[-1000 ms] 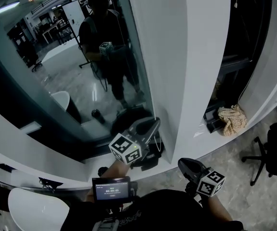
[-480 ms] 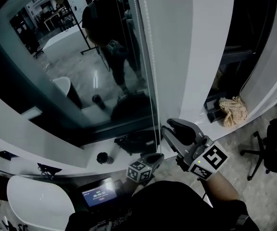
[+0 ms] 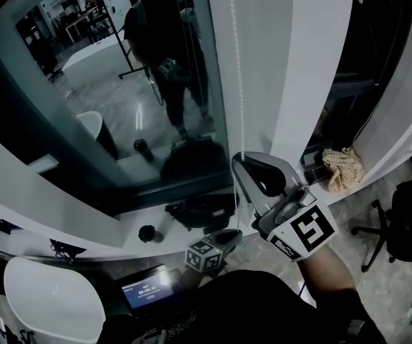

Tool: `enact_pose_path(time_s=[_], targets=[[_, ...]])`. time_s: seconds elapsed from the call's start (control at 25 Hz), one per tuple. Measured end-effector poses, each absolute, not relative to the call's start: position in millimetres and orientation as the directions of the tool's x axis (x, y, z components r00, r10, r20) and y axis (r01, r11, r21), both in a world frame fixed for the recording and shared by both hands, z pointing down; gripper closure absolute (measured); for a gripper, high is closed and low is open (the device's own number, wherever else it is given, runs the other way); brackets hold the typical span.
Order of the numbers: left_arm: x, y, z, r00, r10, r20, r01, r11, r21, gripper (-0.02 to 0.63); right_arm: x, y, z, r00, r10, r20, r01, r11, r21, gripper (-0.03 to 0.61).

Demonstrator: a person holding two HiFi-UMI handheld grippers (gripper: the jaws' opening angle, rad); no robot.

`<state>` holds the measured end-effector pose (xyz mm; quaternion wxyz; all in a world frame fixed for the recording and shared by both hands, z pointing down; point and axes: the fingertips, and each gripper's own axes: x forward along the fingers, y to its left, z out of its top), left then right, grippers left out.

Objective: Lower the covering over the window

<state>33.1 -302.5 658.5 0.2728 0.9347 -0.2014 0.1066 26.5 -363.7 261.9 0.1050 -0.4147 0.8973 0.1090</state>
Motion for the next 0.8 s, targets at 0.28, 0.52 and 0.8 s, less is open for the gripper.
enact_pose_path(time_s=[0.28,0.52,0.8], targets=[[-24,-324,576,0.884,-0.467,0.010,-0.414,-0.773,0.481,0.588,42,-372,310,-0.623,-0.765,-0.164,-0.780,0.592,0.200,0.563],[-115,-338,507,0.783,-0.612,-0.115,-0.545,-0.762,0.349,0.434,44,-382,459,-0.602,-0.791,0.112,-0.792,0.609,0.043,0.563],[-43,-345,410,0.891,-0.410,-0.196,-0.385,-0.910,0.153,0.440,19,-353,603,-0.643,-0.670,0.371,-0.752,0.644,-0.140,0.562]])
